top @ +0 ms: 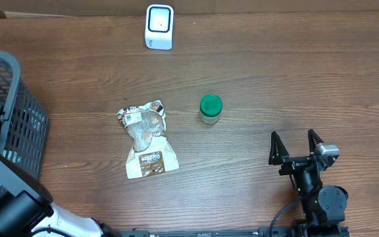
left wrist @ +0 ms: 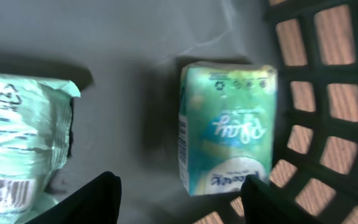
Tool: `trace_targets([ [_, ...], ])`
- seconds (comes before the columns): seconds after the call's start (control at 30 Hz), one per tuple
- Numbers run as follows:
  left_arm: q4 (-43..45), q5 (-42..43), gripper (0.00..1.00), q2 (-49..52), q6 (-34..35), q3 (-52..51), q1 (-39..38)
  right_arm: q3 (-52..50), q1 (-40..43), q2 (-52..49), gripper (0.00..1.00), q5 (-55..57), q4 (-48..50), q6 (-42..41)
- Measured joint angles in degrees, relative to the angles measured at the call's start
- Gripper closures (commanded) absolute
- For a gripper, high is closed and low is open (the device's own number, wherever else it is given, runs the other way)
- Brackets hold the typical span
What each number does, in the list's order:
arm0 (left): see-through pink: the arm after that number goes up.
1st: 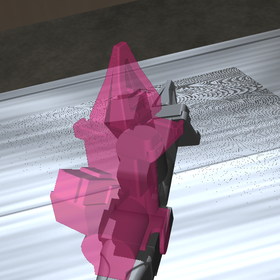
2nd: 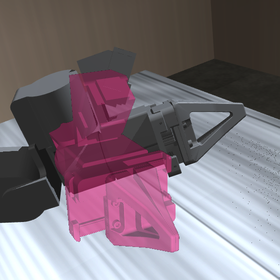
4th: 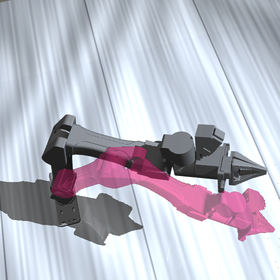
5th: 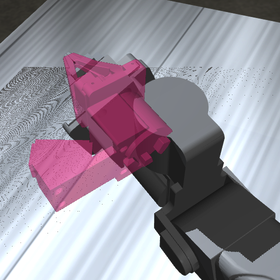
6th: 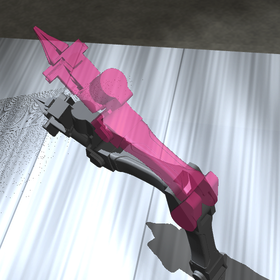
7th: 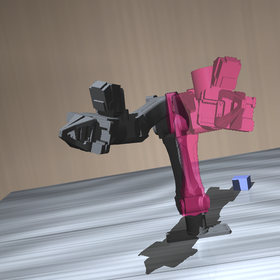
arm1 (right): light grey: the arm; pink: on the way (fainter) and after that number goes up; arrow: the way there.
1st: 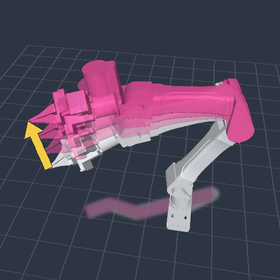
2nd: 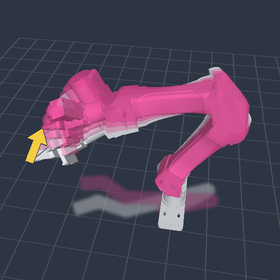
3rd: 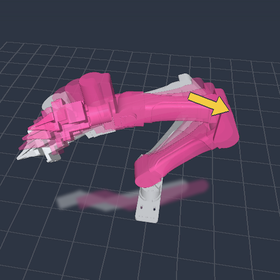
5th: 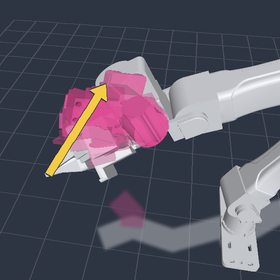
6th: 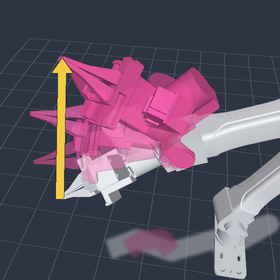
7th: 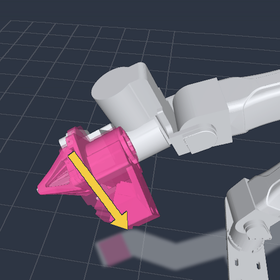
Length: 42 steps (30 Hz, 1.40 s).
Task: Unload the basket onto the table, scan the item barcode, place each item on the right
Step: 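Reach the left gripper into the basket and grasp the small tissue pack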
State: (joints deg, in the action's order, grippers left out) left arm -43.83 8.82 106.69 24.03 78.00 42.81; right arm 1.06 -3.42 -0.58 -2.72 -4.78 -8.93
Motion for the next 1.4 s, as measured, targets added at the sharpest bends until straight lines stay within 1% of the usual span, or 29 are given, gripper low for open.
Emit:
trace_targets([
  [0.23, 2.2, 0.0, 0.38, 1.6, 0.0, -1.3, 0.0, 0.0, 0.0, 0.0, 0.00, 0.0, 0.0, 0.0],
  [0.4, 3.3, 0.3, 0.46, 4.4, 0.0, -1.2, 0.1, 0.0, 0.0, 0.0, 0.00, 0.0, 0.0, 0.0],
  [0.5, 3.6, 0.6, 0.48, 4.5, 0.0, -1.2, 0.0, 0.0, 0.0, 0.0, 0.00, 0.0, 0.0, 0.0],
  [0.57, 4.1, 0.7, 0.54, 4.5, 0.0, -1.2, 0.1, 0.0, 0.0, 0.0, 0.00, 0.0, 0.0, 0.0],
  [0.6, 4.4, 0.7, 0.60, 4.5, 0.0, -1.2, 0.0, 0.0, 0.0, 0.0, 0.00, 0.0, 0.0, 0.0],
  [0.63, 4.7, 0.8, 0.77, 4.5, 0.0, -1.2, 0.0, 0.0, 0.0, 0.0, 0.00, 0.0, 0.0, 0.0],
  [0.7, 5.0, 1.2, 0.92, 4.6, 0.3, -1.2, 0.0, 0.0, 0.0, 0.0, 0.00, 0.0, 0.0, 0.0],
  [0.73, 5.3, 1.7, 0.96, 4.6, 0.1, -1.2, 0.0, 0.0, 0.0, 0.0, 0.00, 0.0, 0.0, 0.0],
  [1.07, 4.4, 2.1, 0.96, 4.5, 0.2, -0.5, 0.0, 0.0, 0.0, 0.0, 0.00, 0.0, 0.0, 0.0],
  [1.27, -0.8, 2.7, 0.96, 4.2, 0.2, 2.5, 0.0, 0.0, 0.0, 0.0, 0.00, 0.0, 0.0, 0.0],
  [1.4, -3.8, 2.8, 0.96, 0.2, 0.2, 6.2, 0.0, 0.0, 0.0, 0.0, 0.00, 0.0, 0.0, 0.0],
])
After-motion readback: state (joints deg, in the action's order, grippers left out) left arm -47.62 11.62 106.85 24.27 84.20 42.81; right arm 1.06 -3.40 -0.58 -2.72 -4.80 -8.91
